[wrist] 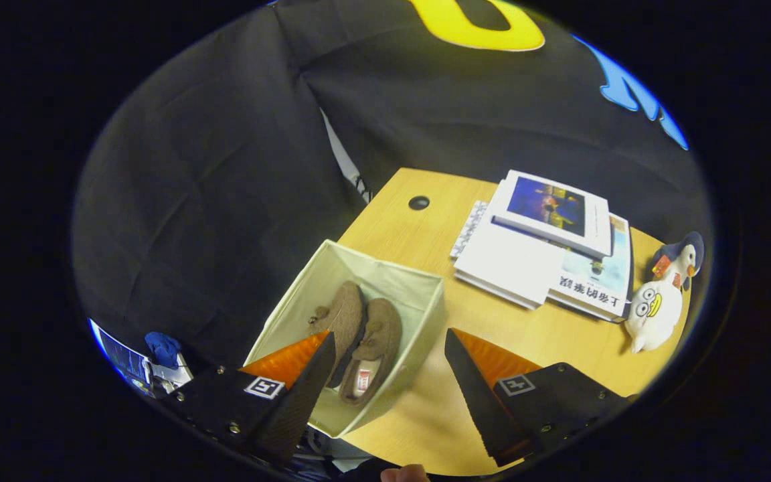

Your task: Open the storage box then place both shoes into the box .Put the left shoe in first, then the right shoe, with the right side of both shoes facing outward in a uniform manner.

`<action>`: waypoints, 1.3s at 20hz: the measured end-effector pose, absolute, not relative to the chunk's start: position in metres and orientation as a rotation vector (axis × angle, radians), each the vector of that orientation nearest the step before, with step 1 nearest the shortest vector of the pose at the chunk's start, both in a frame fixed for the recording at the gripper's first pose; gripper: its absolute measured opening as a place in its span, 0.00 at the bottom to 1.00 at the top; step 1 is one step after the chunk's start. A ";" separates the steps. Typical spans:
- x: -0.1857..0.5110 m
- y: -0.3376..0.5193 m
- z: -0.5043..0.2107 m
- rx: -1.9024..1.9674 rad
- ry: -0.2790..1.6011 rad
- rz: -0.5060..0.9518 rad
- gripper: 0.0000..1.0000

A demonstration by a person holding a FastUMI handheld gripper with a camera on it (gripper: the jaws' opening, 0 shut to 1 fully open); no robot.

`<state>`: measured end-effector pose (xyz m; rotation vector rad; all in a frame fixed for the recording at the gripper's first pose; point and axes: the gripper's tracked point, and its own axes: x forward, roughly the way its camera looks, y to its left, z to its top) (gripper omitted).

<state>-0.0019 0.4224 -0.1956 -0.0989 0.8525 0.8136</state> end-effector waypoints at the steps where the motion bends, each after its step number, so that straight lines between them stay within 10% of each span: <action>1: 0.005 0.405 -0.184 -0.080 0.804 0.798 1.00; 18: 0.045 0.132 0.004 0.188 0.023 0.268 0.99; 26: 0.015 0.083 0.022 0.070 -0.062 0.118 0.99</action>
